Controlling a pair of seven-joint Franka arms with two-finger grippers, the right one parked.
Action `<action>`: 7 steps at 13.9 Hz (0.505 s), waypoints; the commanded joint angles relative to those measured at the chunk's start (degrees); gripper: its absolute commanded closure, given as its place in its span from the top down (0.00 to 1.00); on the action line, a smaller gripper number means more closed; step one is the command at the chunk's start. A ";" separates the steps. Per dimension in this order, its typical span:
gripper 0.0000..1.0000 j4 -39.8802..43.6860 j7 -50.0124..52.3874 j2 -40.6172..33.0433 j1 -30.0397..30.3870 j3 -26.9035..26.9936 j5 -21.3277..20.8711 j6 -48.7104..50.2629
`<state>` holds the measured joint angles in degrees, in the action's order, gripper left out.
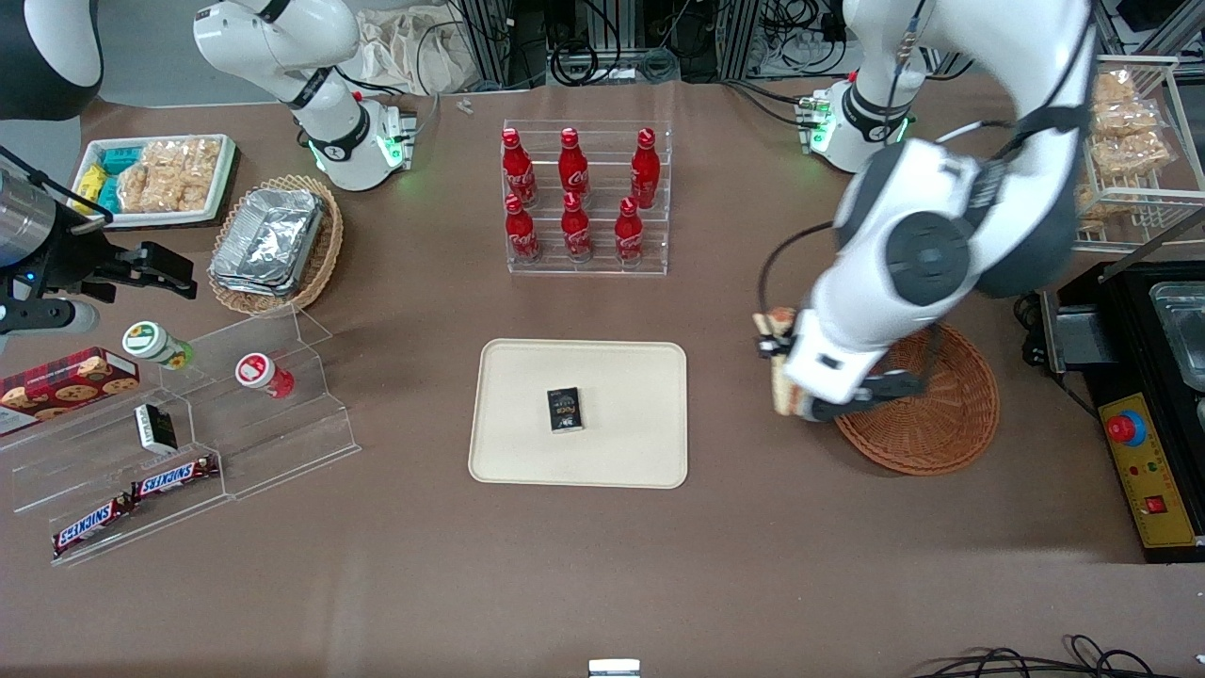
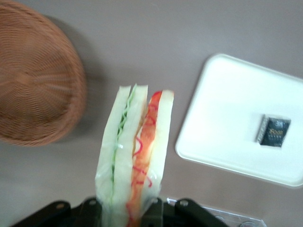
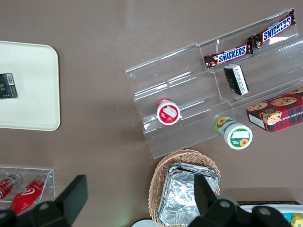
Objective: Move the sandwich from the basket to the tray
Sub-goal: 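Carry the held sandwich over to the cream tray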
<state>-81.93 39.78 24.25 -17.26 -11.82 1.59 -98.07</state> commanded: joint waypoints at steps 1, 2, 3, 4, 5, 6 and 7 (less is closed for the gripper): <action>0.00 3.54 -1.73 10.00 0.47 -4.95 0.08 -7.35; 0.00 3.54 -1.55 12.37 0.39 -6.71 -0.18 -11.48; 0.00 3.54 -1.55 14.49 -1.44 -7.16 -2.10 -14.57; 0.00 3.54 -1.55 16.16 -3.29 -7.08 -5.34 -16.60; 0.00 3.62 -1.20 17.83 -4.79 -7.17 -8.50 -18.62; 0.00 3.62 -1.28 19.15 -5.58 -7.08 -9.75 -20.82; 0.00 3.62 -1.55 20.38 -5.59 -7.08 -9.85 -22.76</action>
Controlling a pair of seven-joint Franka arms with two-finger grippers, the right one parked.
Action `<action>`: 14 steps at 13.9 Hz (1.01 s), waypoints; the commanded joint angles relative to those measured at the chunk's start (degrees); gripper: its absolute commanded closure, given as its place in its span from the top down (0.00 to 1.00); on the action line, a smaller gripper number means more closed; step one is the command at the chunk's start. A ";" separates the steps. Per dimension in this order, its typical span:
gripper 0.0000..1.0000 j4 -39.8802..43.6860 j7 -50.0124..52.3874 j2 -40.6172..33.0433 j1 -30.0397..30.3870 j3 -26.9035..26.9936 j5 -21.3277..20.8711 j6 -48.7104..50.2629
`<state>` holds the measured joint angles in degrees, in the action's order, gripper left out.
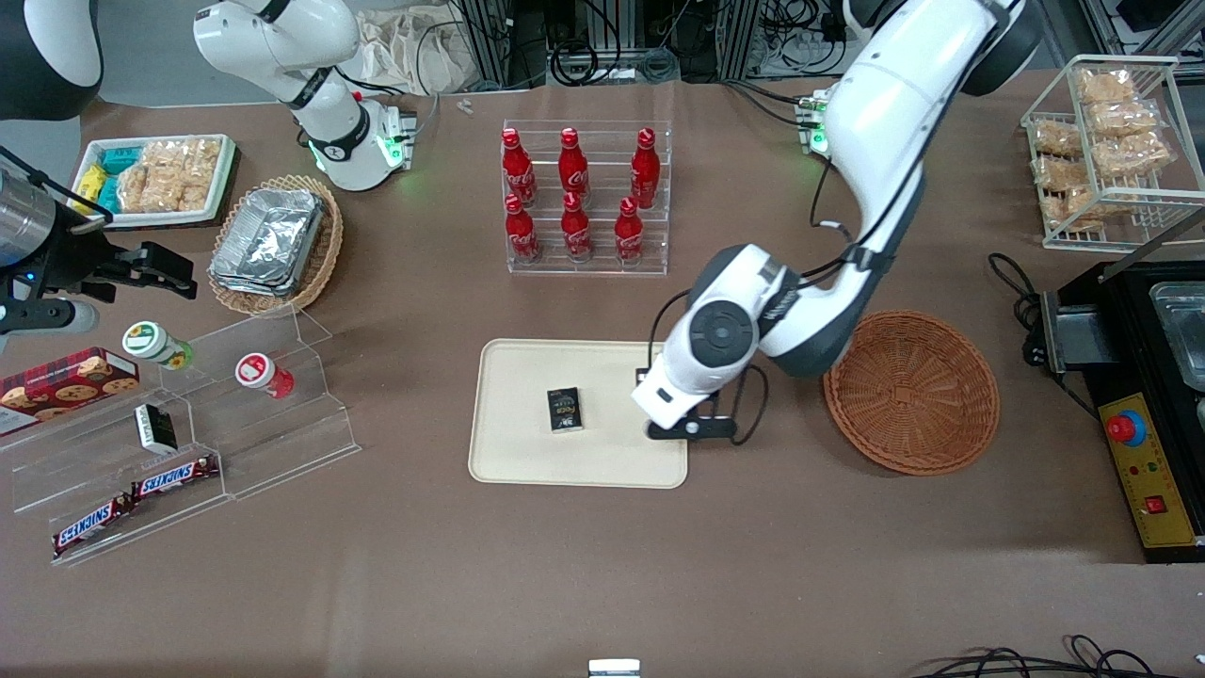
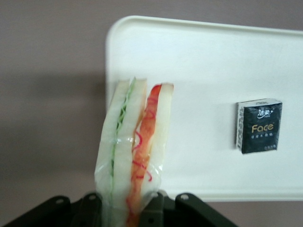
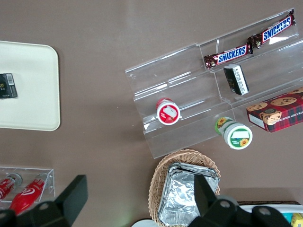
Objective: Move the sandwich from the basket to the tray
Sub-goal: 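Carry the held sandwich over to the cream tray, then lower the sandwich onto the tray beside the black tissue pack and release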
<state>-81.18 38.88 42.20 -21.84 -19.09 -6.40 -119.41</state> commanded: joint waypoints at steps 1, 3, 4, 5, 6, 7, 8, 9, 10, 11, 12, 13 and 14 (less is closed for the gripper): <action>0.00 2.87 -0.82 3.41 -1.01 0.20 -1.95 -2.48; 0.00 2.87 -1.70 4.99 -1.10 0.20 -3.52 -4.33; 0.00 2.87 -2.14 5.44 -1.10 0.20 -5.28 -4.69; 0.00 2.87 -2.23 5.79 -1.02 0.28 -6.08 -4.69; 0.00 2.87 -2.14 5.88 -0.93 0.37 -6.09 -4.69; 0.00 2.95 -2.05 6.05 -0.75 0.46 -6.09 -4.69; 0.00 3.39 -1.53 6.40 -0.75 0.55 -6.09 -4.69; 0.00 4.44 -1.35 7.45 -0.40 0.55 -6.00 -4.69; 0.16 5.23 -1.26 7.98 0.12 0.55 -5.74 -4.69; 0.58 5.33 -1.09 7.99 0.30 0.55 -5.47 -4.78; 0.99 5.07 -2.04 7.90 0.22 0.55 -6.08 -4.78; 1.00 5.15 -1.53 7.64 0.22 0.55 -6.09 -4.87; 1.00 5.24 -1.53 7.38 0.22 0.55 -6.09 -4.87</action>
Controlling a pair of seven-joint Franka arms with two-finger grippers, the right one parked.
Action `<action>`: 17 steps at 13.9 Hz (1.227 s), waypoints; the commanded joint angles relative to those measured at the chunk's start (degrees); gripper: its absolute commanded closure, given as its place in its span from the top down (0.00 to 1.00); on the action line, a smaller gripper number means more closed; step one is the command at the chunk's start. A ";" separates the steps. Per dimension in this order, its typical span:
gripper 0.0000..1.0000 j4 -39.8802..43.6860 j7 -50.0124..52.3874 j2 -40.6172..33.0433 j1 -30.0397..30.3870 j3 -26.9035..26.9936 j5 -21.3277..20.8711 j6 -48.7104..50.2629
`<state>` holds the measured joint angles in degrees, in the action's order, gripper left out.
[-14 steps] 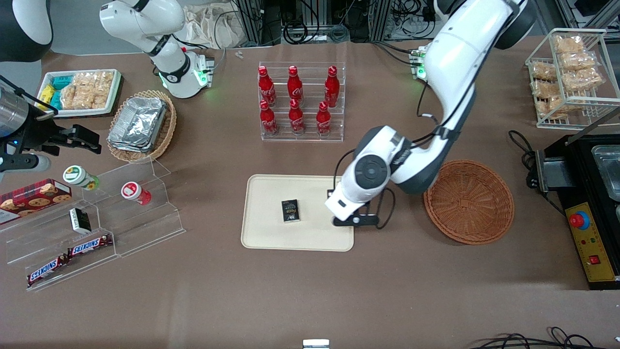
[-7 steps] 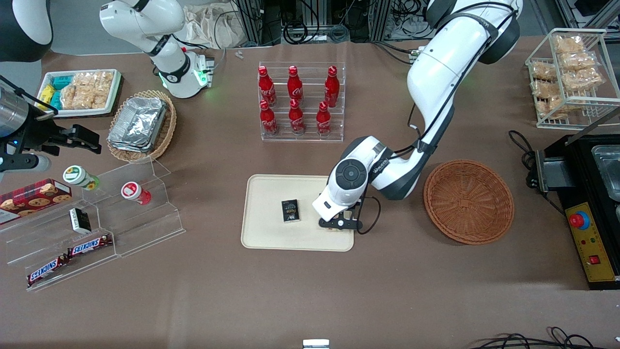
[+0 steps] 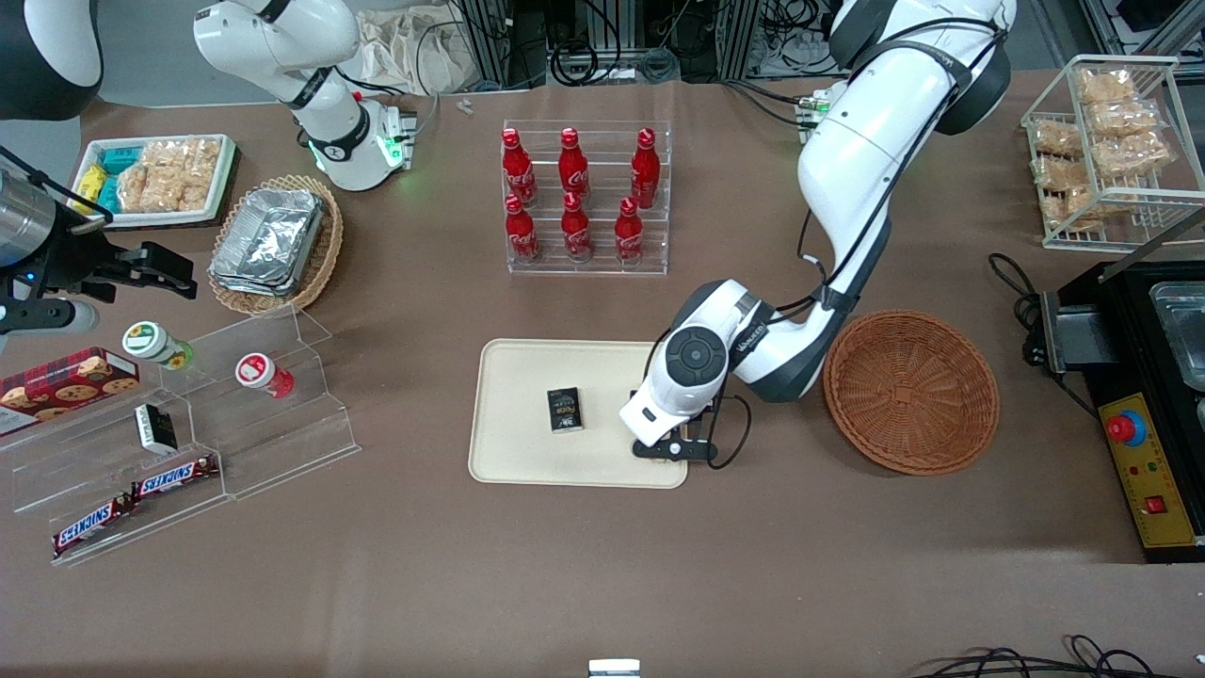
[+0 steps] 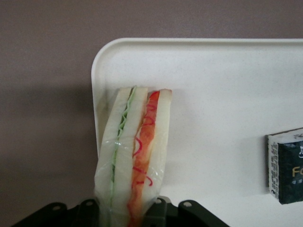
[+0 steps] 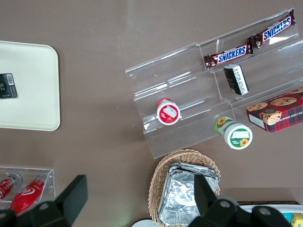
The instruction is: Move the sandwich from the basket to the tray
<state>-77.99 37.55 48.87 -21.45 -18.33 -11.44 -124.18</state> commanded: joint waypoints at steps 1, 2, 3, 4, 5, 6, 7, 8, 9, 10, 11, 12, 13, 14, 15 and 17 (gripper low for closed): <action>1.00 2.05 -0.11 0.44 -0.17 -0.22 -0.96 -0.01; 1.00 2.05 0.07 -0.35 -0.08 -0.30 -0.78 -0.01; 1.00 2.05 0.15 -1.31 -0.08 -0.30 -0.69 0.25; 1.00 1.96 0.24 -2.45 0.09 -0.30 -0.43 0.52; 1.00 1.70 0.42 -3.42 0.79 -0.30 -0.17 0.69; 1.00 1.61 0.94 -4.65 1.40 -0.30 0.01 1.48; 1.00 1.52 1.03 -6.40 2.28 -0.30 0.01 3.83; 1.00 1.43 0.60 -8.42 3.25 -0.30 0.01 6.99; 1.00 0.39 0.42 -11.23 4.39 -0.39 0.01 10.07; 1.00 -2.32 0.25 -14.73 5.62 -0.30 0.01 10.88; 1.00 -6.52 0.07 -18.86 7.72 -0.48 0.10 10.80; 1.00 -11.52 0.07 -23.42 9.74 -0.74 0.27 10.63; 1.00 -16.01 -0.11 -28.08 10.72 -0.74 1.58 10.54; 1.00 -20.06 -0.19 -32.74 11.60 -0.66 3.33 10.63; 1.00 -22.88 -1.41 -36.44 12.91 -0.65 3.87 11.15; 1.00 -25.46 -9.12 -41.99 16.51 -0.57 7.19 13.33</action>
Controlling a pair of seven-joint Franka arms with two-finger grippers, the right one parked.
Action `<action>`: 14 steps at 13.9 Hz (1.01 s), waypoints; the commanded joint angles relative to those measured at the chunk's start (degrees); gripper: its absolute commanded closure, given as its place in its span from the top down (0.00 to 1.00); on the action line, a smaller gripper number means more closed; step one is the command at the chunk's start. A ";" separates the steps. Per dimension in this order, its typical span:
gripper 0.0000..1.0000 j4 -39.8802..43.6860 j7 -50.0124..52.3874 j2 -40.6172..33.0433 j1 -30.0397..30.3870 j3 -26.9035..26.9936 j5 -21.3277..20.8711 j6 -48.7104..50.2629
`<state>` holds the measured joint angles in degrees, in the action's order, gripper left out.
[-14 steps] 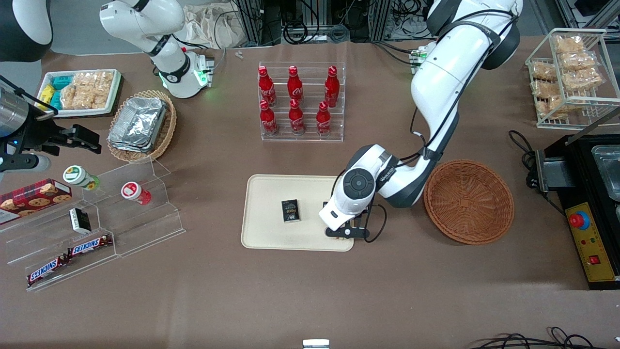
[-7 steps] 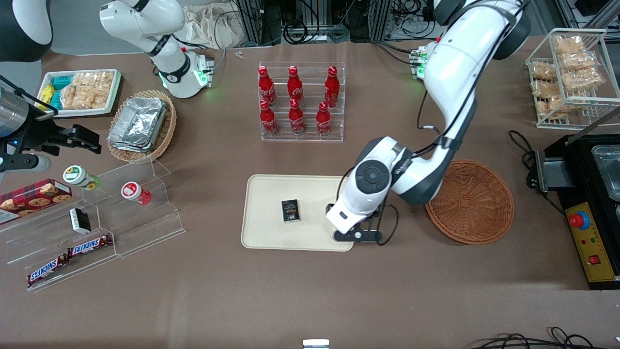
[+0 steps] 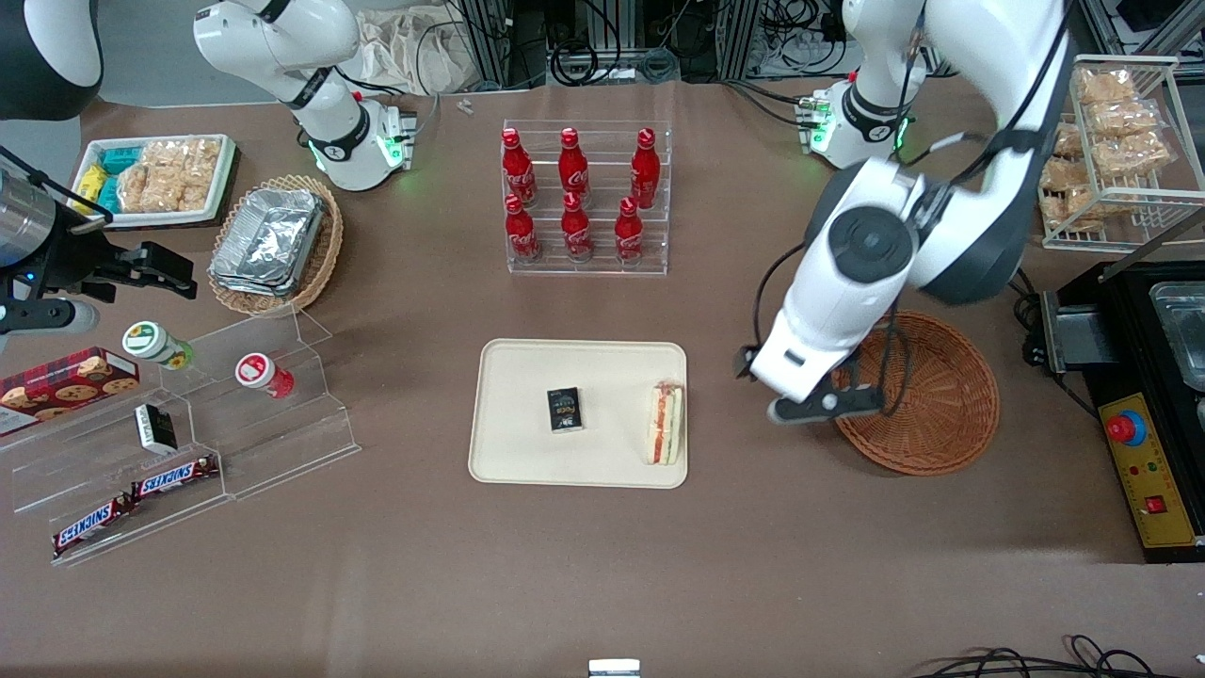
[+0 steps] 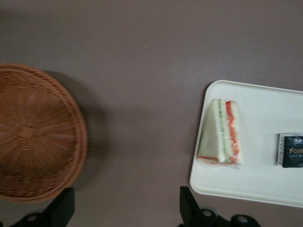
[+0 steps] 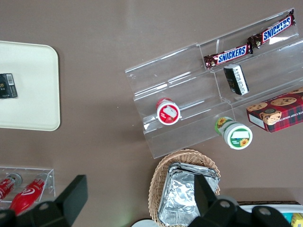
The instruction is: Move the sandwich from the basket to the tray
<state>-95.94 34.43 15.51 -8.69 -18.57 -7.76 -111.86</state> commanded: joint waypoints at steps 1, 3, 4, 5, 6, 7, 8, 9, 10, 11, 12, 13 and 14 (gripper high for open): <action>1.00 -6.98 -9.60 -9.79 6.47 -0.24 5.81 3.90; 1.00 -4.44 -16.02 -11.55 11.13 -0.06 6.79 10.23; 1.00 -3.12 -17.80 -11.99 13.59 -0.06 7.06 13.22; 1.00 -2.15 -18.51 -12.17 15.79 -0.06 7.84 15.51; 1.00 -1.01 -20.69 -12.44 17.20 -0.06 8.03 17.27; 1.00 0.13 -24.11 -12.44 18.18 0.03 7.33 18.59; 1.00 0.84 -26.23 -11.83 18.97 0.03 6.98 18.78; 1.00 1.02 -26.86 -11.56 19.32 0.03 6.89 18.70; 1.00 1.20 -26.95 -11.21 19.85 0.11 6.88 18.70; 1.00 1.81 -26.87 -11.03 19.86 0.12 6.80 18.70; 1.00 1.99 -26.87 -10.86 19.86 0.12 6.71 18.61; 1.00 2.34 -26.87 -10.68 19.86 0.20 6.71 18.52; 1.00 2.51 -26.87 -10.42 19.86 0.38 6.71 18.52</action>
<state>-95.75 8.72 3.85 10.55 -17.86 -1.02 -94.79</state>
